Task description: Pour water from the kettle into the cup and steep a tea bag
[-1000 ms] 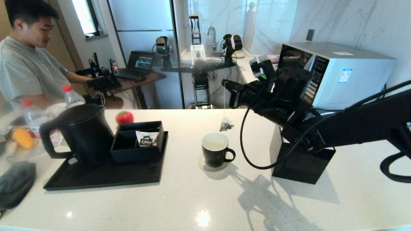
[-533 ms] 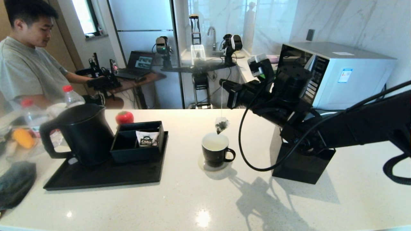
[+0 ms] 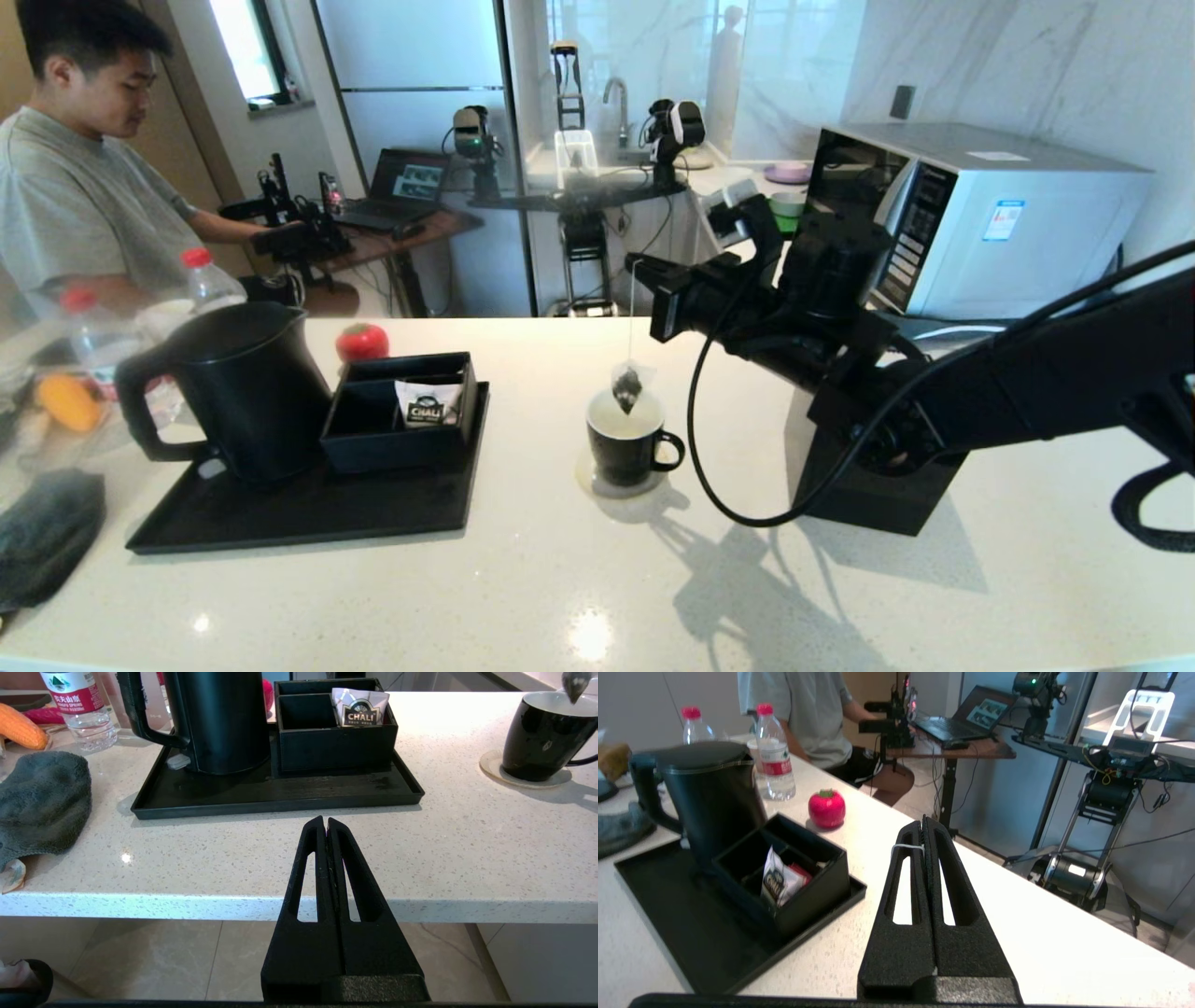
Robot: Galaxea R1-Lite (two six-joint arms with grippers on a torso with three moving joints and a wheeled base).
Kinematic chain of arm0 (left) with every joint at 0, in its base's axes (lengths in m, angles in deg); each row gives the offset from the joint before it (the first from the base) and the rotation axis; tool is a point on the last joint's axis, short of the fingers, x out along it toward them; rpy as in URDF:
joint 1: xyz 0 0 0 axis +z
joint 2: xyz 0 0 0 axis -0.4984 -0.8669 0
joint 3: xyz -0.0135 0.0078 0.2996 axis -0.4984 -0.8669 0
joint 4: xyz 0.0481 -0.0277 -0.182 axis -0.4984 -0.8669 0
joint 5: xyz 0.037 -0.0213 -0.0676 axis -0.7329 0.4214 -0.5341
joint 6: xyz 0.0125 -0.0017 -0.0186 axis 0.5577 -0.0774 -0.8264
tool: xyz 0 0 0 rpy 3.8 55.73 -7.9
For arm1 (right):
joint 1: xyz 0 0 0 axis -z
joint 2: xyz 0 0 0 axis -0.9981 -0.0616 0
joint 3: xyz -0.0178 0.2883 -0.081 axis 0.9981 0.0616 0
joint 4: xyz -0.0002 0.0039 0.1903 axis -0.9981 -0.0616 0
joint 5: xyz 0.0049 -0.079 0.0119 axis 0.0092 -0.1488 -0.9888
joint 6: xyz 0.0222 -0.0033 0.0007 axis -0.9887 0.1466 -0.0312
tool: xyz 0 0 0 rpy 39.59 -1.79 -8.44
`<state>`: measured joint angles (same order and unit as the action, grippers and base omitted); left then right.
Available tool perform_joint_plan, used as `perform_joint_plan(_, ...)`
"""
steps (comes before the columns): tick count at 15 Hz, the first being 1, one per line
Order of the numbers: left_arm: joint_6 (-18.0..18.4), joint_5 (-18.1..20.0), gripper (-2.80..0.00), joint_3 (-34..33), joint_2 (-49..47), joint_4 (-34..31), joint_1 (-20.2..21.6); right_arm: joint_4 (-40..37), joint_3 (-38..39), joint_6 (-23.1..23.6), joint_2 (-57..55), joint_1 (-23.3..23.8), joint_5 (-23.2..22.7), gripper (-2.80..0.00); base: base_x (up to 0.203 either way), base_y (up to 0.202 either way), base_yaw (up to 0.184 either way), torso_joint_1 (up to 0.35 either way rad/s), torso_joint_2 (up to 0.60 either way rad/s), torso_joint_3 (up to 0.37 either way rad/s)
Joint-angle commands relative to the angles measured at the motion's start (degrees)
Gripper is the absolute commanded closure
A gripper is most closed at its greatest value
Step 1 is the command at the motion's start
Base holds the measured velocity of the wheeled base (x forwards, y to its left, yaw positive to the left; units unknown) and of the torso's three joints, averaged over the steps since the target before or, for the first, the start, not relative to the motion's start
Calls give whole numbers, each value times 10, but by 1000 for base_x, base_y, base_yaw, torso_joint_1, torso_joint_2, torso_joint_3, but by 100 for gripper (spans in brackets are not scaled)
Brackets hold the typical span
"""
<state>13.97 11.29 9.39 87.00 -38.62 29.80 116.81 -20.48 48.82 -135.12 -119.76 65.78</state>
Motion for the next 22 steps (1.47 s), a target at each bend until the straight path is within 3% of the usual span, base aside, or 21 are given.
perform_joint_plan(1, 0, -1, 0, 0, 0, 0, 0, 13, 30, 7, 4, -5, -1, 0, 0, 0, 0, 0, 0, 0)
perform_joint_plan(9, 0, -1, 0, 0, 0, 0, 0, 70, 128, 7, -2, -36, 0, 0, 0, 0, 0, 0, 0, 0)
perform_joint_plan(22, 0, -1, 0, 0, 0, 0, 0, 58, 101, 9, -8, -43, 15, 0, 0, 0, 0, 0, 0, 0)
